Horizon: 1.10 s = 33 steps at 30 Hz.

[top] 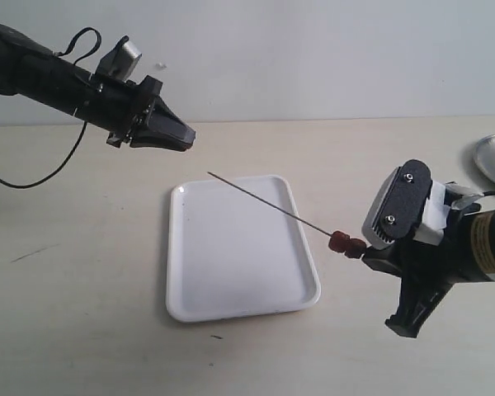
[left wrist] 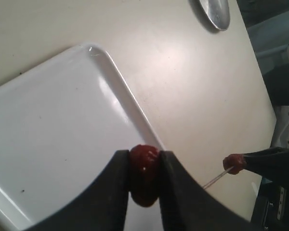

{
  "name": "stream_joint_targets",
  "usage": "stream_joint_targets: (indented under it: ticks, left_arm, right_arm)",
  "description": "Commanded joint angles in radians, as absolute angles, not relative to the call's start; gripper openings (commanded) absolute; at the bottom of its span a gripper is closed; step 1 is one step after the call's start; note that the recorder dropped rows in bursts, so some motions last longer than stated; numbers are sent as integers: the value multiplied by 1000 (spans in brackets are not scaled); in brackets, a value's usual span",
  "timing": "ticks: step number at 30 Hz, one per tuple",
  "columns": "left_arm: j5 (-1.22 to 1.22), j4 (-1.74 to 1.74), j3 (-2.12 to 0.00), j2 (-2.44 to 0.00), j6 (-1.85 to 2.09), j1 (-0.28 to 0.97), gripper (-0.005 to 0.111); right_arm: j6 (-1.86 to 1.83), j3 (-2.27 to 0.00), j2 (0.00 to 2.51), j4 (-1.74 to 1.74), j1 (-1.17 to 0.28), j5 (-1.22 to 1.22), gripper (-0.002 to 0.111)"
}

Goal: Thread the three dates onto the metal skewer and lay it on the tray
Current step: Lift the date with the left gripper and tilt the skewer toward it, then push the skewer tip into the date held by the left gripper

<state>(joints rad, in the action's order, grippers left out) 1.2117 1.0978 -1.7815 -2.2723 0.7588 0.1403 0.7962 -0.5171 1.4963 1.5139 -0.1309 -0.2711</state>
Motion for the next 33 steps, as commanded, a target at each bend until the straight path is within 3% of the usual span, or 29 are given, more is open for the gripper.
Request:
stream_joint_targets:
  ticks: [1, 7, 14, 17, 33]
  left_arm:
    - [1221, 1114, -1784, -2257, 724, 141, 20]
    - [1221, 1114, -1784, -2257, 703, 141, 20]
    - [1221, 1114, -1784, -2252, 697, 141, 20]
    - [1221, 1117, -1784, -2252, 697, 141, 20]
    - [1221, 1156, -1784, -2222, 685, 197, 20]
  right_arm:
    - [778, -559, 1517, 1516, -128, -259, 0]
    - [723, -618, 1617, 1510, -107, -323, 0]
    - [449, -646, 1729, 1247, 39, -590, 0]
    - [446, -646, 1748, 1255, 85, -595, 0]
    - [412, -659, 1814, 1262, 93, -650, 0]
